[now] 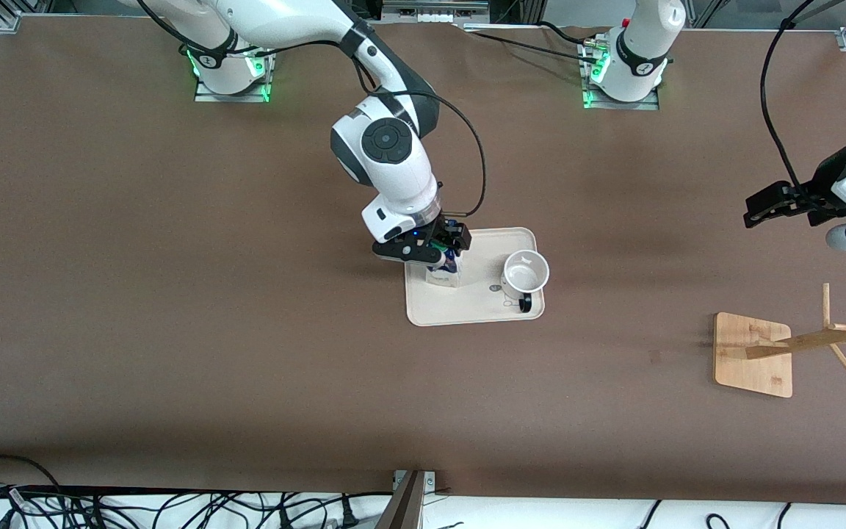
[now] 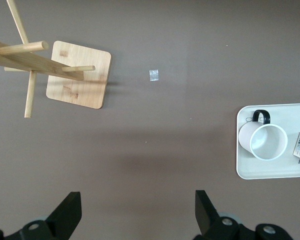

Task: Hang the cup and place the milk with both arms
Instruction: 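Lower the right gripper and grasp the milk carton by its cap, then lift the milk carton and carry it away from the tray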

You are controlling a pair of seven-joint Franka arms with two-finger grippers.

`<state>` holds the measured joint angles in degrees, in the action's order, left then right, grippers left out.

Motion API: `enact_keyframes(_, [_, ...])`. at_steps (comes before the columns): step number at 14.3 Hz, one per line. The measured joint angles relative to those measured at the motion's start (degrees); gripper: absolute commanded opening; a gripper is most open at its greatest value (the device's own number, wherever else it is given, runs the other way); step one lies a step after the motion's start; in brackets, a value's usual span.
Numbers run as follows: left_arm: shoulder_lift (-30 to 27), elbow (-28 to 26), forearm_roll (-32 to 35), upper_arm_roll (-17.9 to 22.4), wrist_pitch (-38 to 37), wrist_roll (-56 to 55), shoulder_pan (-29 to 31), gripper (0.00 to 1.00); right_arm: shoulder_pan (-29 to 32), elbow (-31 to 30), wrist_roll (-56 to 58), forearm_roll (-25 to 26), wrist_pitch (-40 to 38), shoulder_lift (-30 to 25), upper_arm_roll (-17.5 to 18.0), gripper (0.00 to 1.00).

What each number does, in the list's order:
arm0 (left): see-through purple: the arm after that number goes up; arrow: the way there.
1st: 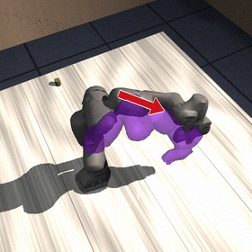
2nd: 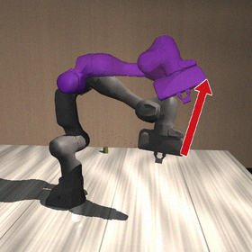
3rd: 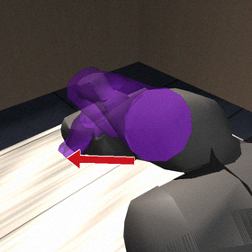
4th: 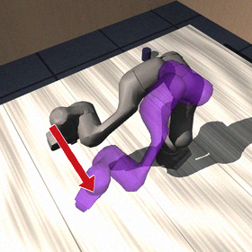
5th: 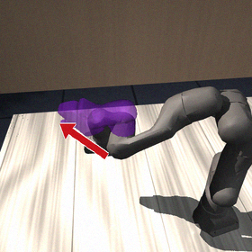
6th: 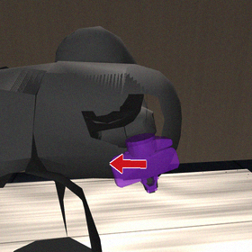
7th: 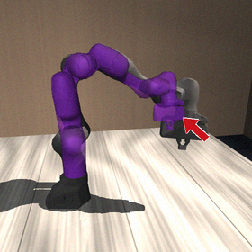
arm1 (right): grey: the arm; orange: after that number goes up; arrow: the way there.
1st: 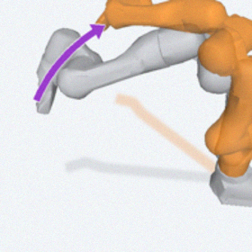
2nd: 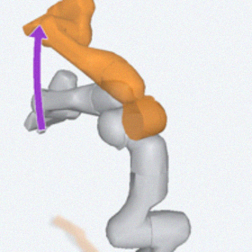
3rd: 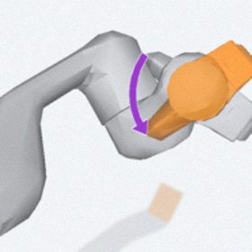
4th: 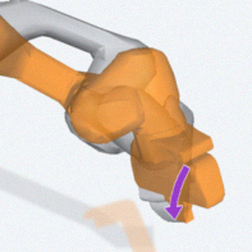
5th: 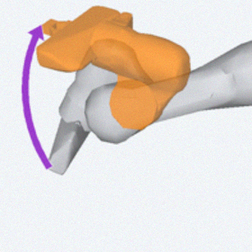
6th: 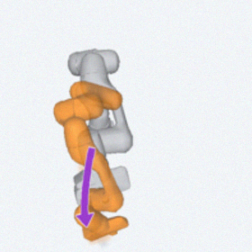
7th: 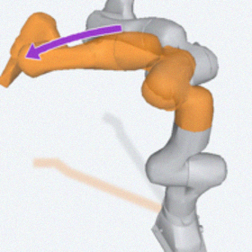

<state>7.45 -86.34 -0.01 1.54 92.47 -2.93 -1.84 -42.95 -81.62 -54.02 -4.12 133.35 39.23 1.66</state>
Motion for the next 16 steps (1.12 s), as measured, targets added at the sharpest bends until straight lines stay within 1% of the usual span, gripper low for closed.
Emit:
enact_keyframes(1, [0.0,0.0,0.0,0.0,0.0,0.0,0.0,1.0,0.0,0.0,0.21,0.0,0.0,0.0,0.0,0.71])
enact_keyframes(2, [0.0,0.0,0.0,0.0,0.0,0.0,0.0,1.0,0.0,0.0,0.3,0.0,0.0,0.0,0.0,0.53])
enact_keyframes(3, [0.0,0.0,0.0,0.0,0.0,0.0,0.0,1.0,0.0,0.01,0.37,0.0,0.0,0.0,0.0,0.41])
enact_keyframes(5, [0.0,0.0,0.0,0.0,0.0,0.0,0.0,1.0,0.0,0.03,0.66,0.0,0.01,0.0,0.0,0.34])
enact_keyframes(6, [0.0,0.0,0.0,0.0,0.0,0.0,0.0,1.0,0.0,0.05,0.83,0.0,0.03,0.0,-0.01,0.32])
enact_keyframes(16, [0.0,0.0,0.0,0.0,0.0,0.0,-0.02,1.0,0.0,0.28,0.98,0.0,0.04,0.01,-0.01,0.31])
